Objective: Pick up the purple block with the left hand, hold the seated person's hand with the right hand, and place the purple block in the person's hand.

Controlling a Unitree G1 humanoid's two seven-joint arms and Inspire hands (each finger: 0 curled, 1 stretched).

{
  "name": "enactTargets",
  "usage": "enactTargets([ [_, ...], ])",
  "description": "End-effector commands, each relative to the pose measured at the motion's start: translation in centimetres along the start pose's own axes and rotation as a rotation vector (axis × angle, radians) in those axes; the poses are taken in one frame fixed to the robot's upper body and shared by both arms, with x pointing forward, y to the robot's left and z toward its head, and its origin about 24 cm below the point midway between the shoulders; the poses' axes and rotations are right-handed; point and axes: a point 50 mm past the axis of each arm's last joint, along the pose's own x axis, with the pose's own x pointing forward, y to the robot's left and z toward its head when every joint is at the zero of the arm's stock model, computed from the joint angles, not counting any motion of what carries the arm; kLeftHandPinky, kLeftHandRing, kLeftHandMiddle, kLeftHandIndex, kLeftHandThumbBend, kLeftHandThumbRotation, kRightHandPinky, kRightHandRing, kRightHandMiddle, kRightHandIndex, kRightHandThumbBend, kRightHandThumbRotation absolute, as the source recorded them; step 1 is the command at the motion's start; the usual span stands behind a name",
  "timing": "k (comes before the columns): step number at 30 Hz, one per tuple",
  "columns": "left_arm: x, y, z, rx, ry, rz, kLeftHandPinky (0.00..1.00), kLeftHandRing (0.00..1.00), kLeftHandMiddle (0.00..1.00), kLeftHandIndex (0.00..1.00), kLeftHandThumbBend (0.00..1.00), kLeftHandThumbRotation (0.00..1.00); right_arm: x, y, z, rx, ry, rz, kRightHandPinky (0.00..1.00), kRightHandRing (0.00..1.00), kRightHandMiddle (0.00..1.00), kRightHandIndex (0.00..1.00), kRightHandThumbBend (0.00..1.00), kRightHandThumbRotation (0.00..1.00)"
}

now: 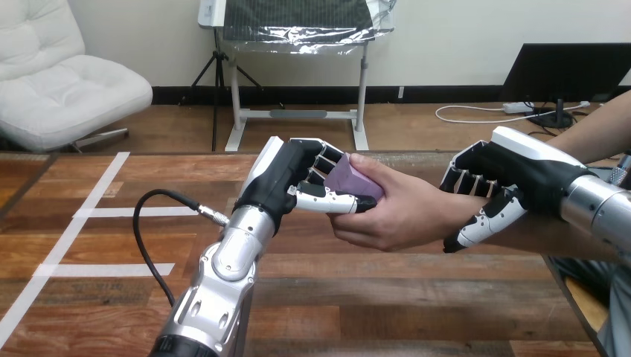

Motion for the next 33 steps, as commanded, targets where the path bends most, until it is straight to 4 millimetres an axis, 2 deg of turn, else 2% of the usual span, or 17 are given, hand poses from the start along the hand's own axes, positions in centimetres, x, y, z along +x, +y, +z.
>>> enactTargets([
  [1, 1.5, -1.7, 3.5, 0.034, -0.096, -0.058, 0.37, 0.43, 0.47, 0.48, 0.66, 0.00, 0.0, 0.0, 0.7, 0.027, -0.042, -0.015, 0.33, 0.41, 0.47, 0.50, 0.88, 0.06],
  [17, 1.5, -3.7, 3.7, 0.053, -0.112, -0.138, 0.39, 0.46, 0.49, 0.48, 0.66, 0.00, 0.0, -0.1, 1.1, 0.036, -0.060, -0.023, 0.29, 0.36, 0.43, 0.49, 0.88, 0.06],
  [33, 1.2, -4.2, 3.2, 0.054, -0.105, -0.161, 0.39, 0.45, 0.48, 0.48, 0.65, 0.00, -0.1, -0.1, 1.1, 0.029, -0.052, -0.025, 0.29, 0.36, 0.43, 0.48, 0.89, 0.08],
])
